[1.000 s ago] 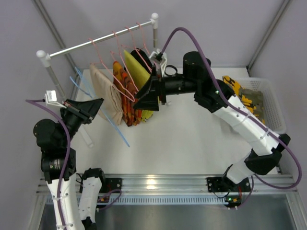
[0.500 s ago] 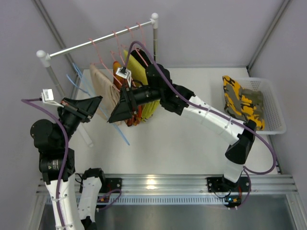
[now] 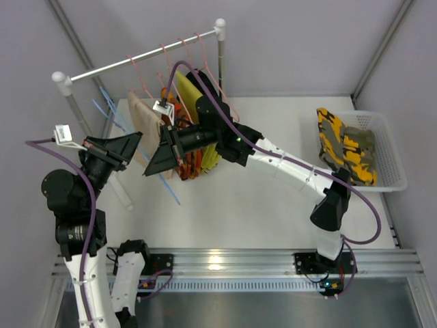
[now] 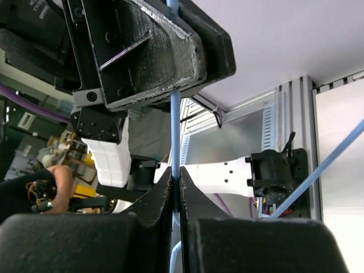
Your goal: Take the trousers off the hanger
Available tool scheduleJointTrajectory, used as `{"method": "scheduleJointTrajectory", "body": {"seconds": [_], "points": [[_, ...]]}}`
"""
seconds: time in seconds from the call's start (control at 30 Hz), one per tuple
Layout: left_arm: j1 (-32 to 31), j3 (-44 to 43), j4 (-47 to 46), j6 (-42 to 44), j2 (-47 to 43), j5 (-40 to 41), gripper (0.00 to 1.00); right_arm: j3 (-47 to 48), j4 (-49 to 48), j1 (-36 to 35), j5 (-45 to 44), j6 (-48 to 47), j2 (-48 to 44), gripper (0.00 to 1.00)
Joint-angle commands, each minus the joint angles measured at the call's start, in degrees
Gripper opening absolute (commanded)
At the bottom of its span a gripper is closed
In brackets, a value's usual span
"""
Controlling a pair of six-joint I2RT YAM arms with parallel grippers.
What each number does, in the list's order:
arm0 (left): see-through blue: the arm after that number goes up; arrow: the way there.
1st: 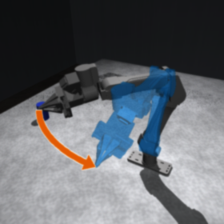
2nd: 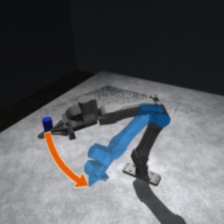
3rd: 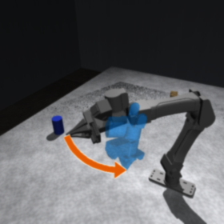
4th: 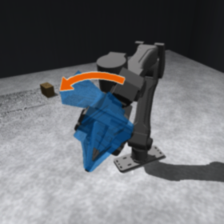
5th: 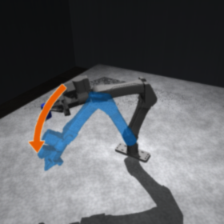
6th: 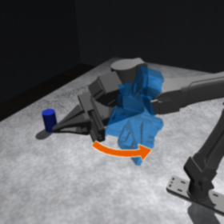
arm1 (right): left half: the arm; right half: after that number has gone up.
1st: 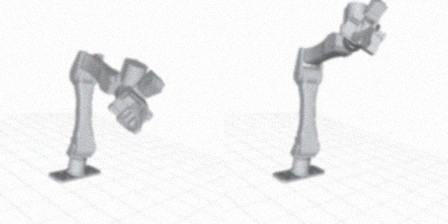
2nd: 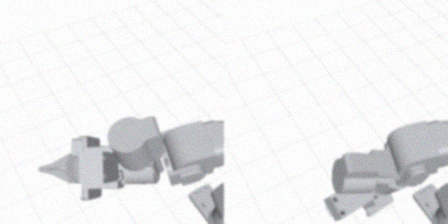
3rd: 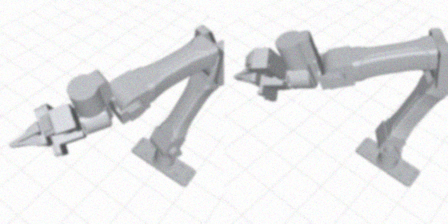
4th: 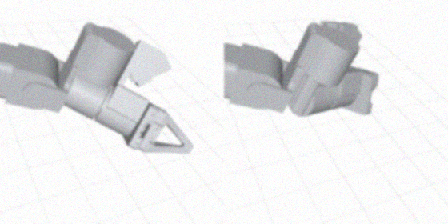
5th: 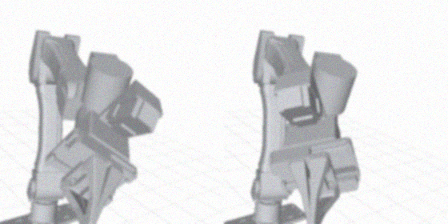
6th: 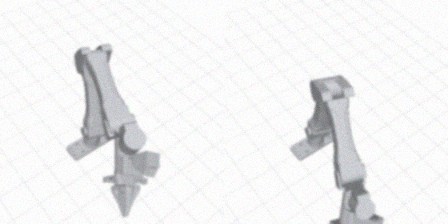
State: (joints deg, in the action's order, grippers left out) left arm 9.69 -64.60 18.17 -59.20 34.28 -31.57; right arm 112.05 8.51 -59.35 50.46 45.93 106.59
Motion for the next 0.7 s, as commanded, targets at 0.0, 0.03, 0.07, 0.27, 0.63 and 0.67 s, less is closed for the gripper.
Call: {"method": "scheduleJointTrajectory", "body": {"seconds": [0.0, 0.03, 0.07, 0.27, 0.63, 0.67], "points": [[-0.02, -0.79, -1.83, 1.19, -0.09, 1.07, 0.08, 4.14, -10.42, 0.81, 0.43, 6.61, 1.16, 0.0], [-0.03, -0.79, -1.04, 1.45, -0.44, 1.51, 0.14, 4.32, -10.88, 1.08, 0.17, 8.11, 1.52, 0.0], [-0.03, -0.79, -0.43, 2.15, -0.62, 1.95, 0.34, 5.1, -11.06, 1.69, -0.44, 8.56, 1.78, 0.0], [-0.03, -1.32, 6.42, 5.76, -3.52, 8.01, 0.99, 7.31, -13.08, 3.19, -1.32, 12.6, 4.86, 0.0], [0.06, -3.34, 20.13, 14.9, -11.95, 28.48, 0.99, 12.57, -12.82, 4.24, -3.26, 13.75, 9.78, 0.0], [-0.02, -3.43, 21.19, 16.21, -12.31, 30.06, 0.99, 13.54, -12.56, 4.16, -4.04, 13.57, 10.3, 0.0]]}}
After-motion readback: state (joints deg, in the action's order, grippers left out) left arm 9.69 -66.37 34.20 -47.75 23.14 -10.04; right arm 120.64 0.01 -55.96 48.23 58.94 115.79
